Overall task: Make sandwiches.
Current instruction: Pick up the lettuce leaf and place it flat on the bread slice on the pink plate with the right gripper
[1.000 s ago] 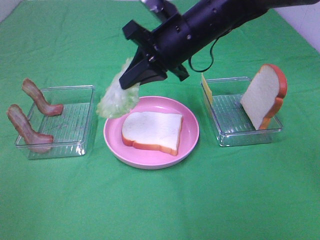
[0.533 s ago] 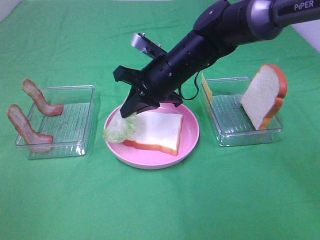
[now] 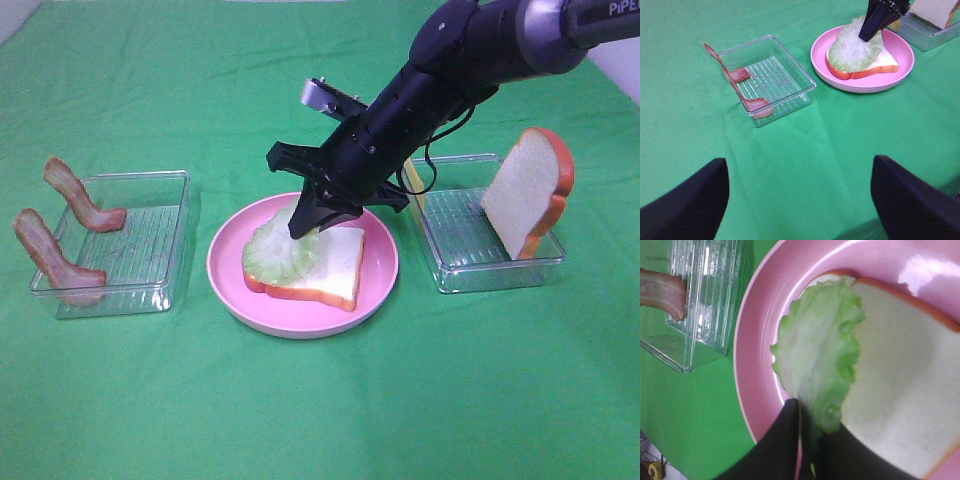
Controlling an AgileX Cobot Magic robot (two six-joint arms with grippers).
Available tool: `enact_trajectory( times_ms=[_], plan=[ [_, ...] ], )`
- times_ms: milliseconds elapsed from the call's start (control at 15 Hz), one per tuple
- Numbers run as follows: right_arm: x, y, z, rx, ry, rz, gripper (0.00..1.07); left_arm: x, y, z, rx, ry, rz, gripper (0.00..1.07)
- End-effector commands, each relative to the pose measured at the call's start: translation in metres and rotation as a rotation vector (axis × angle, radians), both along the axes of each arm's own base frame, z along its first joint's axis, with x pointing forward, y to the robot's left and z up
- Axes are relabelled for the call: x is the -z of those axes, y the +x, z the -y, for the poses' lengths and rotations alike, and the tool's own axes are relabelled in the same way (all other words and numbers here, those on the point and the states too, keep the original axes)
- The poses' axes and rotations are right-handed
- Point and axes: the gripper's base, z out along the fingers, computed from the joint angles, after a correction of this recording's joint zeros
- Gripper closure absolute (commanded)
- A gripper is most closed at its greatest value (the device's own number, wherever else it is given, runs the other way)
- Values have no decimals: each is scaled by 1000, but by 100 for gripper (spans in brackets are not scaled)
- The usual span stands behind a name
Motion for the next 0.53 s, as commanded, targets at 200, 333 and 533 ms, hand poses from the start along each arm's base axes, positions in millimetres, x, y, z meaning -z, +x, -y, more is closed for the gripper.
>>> enact_trajectory(
  times_ms=[200, 333, 533],
  plan=[
    [5, 1, 9, 7, -130, 17, 52, 0, -3, -1, 4, -15, 27, 32],
    [0, 0, 12, 5, -172, 18, 51, 0, -3, -1, 4, -15, 27, 32],
    [-10, -4, 13, -23, -174, -3, 40, 0, -3, -1, 4, -15, 27, 32]
  ],
)
